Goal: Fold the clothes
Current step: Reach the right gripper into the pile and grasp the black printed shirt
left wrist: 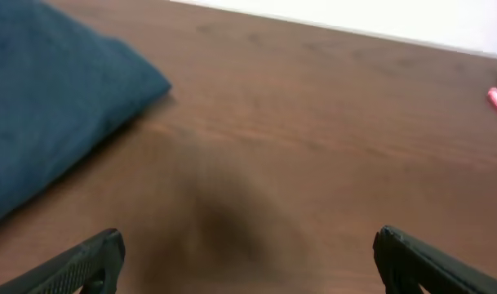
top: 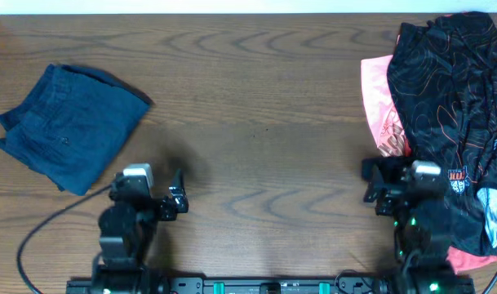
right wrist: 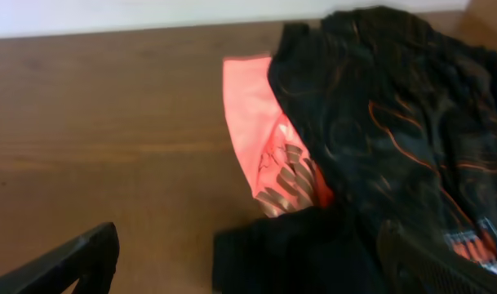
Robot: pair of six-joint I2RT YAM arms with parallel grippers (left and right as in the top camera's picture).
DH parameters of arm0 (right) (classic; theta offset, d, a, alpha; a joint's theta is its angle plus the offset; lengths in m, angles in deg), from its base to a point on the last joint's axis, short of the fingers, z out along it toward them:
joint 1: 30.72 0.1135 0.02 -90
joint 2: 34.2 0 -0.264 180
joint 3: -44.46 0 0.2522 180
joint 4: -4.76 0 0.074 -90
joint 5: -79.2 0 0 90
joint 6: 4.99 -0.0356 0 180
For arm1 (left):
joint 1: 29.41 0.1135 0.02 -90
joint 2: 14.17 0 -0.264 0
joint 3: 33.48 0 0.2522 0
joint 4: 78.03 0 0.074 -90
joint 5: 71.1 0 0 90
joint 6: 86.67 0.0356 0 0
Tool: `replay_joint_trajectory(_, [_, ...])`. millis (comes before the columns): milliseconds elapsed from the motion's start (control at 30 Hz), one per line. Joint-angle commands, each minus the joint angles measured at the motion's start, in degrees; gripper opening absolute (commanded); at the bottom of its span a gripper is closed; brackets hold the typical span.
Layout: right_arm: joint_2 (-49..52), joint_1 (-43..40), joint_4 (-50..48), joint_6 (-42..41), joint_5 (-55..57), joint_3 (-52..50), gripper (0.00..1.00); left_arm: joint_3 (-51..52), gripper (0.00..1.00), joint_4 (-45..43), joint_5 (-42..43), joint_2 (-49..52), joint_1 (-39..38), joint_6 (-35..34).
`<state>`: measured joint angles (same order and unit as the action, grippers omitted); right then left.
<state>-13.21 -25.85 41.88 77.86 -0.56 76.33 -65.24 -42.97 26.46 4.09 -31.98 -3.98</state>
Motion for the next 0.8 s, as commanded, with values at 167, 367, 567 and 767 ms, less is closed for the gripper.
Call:
replay_joint_trajectory(167, [30.80, -2.89, 15.65, -2.67, 1.70, 23.34, 0.99, -20.68, 0.98, 14.53, 0.79, 20.00, 0.24, -0.46])
replay_joint_trajectory(367, [44.50, -3.17, 16.06, -4.39, 3.23, 28.41, 0.99, -23.50, 0.98, 15.78, 0.79, 27.26, 0.24, -0.48])
replay_joint_trajectory(567, [56.74, -5.42, 16.39, -17.11, 11.17, 28.26, 0.95, -23.50, 0.98, 15.78, 0.79, 30.88, 0.24, -0.48])
replay_joint_trajectory(767, [65.51, -6.21, 14.64, -20.50, 10.73, 28.26, 0.66, -23.50, 0.98, 15.78, 0.76, 32.37, 0.24, -0.48])
